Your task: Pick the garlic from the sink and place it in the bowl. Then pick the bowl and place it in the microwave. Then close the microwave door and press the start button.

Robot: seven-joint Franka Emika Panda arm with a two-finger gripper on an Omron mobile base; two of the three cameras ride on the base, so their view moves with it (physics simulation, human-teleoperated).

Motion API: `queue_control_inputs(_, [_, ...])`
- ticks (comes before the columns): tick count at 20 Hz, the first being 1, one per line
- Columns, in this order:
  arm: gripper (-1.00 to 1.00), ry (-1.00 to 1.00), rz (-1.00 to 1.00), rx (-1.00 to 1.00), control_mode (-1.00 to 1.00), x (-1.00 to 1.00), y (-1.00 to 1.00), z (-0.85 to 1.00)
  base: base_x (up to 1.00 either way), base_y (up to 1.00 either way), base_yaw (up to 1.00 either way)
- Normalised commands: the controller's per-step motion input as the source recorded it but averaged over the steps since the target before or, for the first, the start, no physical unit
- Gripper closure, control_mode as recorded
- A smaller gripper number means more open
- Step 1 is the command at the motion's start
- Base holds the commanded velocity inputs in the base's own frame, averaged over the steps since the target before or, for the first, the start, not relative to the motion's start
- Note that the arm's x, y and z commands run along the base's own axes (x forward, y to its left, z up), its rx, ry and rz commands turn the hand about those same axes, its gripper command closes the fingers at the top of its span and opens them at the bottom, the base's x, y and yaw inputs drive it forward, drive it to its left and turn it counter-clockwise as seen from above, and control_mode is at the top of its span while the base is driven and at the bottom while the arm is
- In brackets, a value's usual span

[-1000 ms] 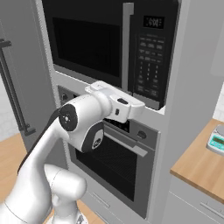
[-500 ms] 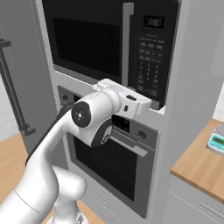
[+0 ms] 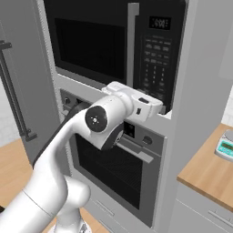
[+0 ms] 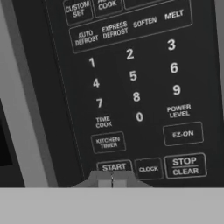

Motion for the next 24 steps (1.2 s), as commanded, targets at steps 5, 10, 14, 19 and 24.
queue_control_inputs(5, [1.00, 0.00, 0.04, 0.00, -1.00, 0.19, -0.12, -0.07, 0.00, 0.00, 0.00])
queue_control_inputs(10, [1.00, 0.00, 0.07, 0.00, -1.00, 0.22, -0.19, -0.14, 0.00, 0.00, 0.00])
queue_control_inputs(14, [1.00, 0.00, 0.12, 0.00, -1.00, 0.48, -0.29, -0.24, 0.00, 0.00, 0.00])
queue_control_inputs(19, [1.00, -0.01, 0.05, 0.00, -1.00, -0.08, 0.17, -0.09, 0.00, 0.00, 0.00])
queue_control_inputs(24, [1.00, -0.05, 0.00, 0.00, -1.00, -0.66, 0.53, 0.00, 0.00, 0.00, 0.00])
